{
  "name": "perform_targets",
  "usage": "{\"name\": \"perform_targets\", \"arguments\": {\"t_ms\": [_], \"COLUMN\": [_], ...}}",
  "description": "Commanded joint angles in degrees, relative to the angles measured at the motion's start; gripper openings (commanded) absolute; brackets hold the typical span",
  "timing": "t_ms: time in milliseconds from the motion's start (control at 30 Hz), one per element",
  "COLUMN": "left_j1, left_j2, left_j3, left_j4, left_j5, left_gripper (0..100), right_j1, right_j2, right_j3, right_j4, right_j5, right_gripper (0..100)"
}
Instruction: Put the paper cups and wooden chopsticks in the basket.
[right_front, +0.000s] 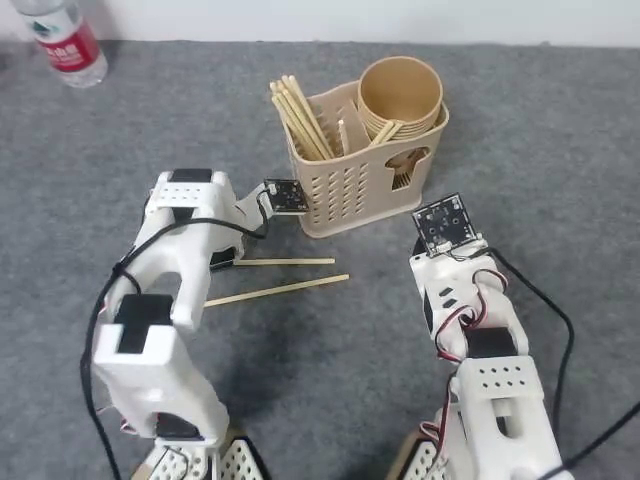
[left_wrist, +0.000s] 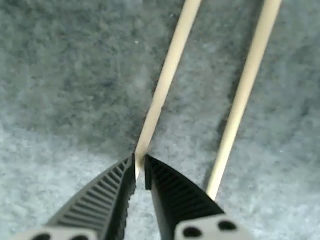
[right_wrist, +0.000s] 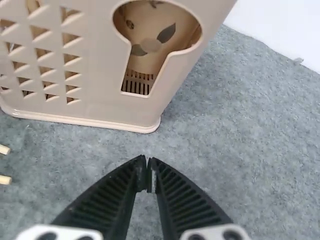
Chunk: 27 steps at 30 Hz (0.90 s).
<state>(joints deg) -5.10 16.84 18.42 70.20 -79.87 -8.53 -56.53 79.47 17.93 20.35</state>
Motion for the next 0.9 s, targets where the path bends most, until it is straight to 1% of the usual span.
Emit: {"name": "perform_targets", "arguments": {"t_ms": [0,67,100,300,433,467,533,600,667,733,867], "left_j1": [1.05,1.05,0.97,1.14,0.7,0.44,0.18,0.35,0.44,0.35,-1.67], "left_j2": [0.44,0.44,0.44,0.79,0.88,0.62,0.53,0.53,0.62,0.62,0.44], "left_j3": [-2.86,-2.95,-2.77,-2.59,0.04,0.75,0.92,1.01,1.01,1.01,0.84], "left_j4": [1.76,0.79,0.18,-0.97,-9.14,-10.29,-9.93,-8.88,-6.59,-4.75,-3.96], "left_j5": [2.46,5.54,5.63,5.54,5.63,5.54,5.19,2.9,-1.32,-4.92,-7.38], "left_gripper": [10,15,15,15,9,8,7,6,2,1,1], "right_j1": [-0.04,-0.04,-0.04,-0.04,-0.04,-0.04,-0.04,-0.04,0.04,0.04,0.04], "right_j2": [-1.01,-1.01,-1.01,-1.01,-1.01,-1.01,-1.01,-1.01,-1.01,-1.01,-1.01], "right_j3": [-0.44,-0.44,-0.44,-0.44,-0.44,-0.44,-0.44,-0.44,-0.44,-0.44,-0.44], "right_j4": [-1.27,-1.27,-1.27,-1.27,-1.27,-1.27,-1.27,-1.27,-1.27,-1.27,-1.27], "right_j5": [0.7,0.7,0.7,0.7,0.79,0.79,0.79,0.79,0.79,0.79,0.79], "right_gripper": [0.8,0.8,0.8,0.8,0.8,0.8,0.8,0.8,0.8,0.8,0.8]}}
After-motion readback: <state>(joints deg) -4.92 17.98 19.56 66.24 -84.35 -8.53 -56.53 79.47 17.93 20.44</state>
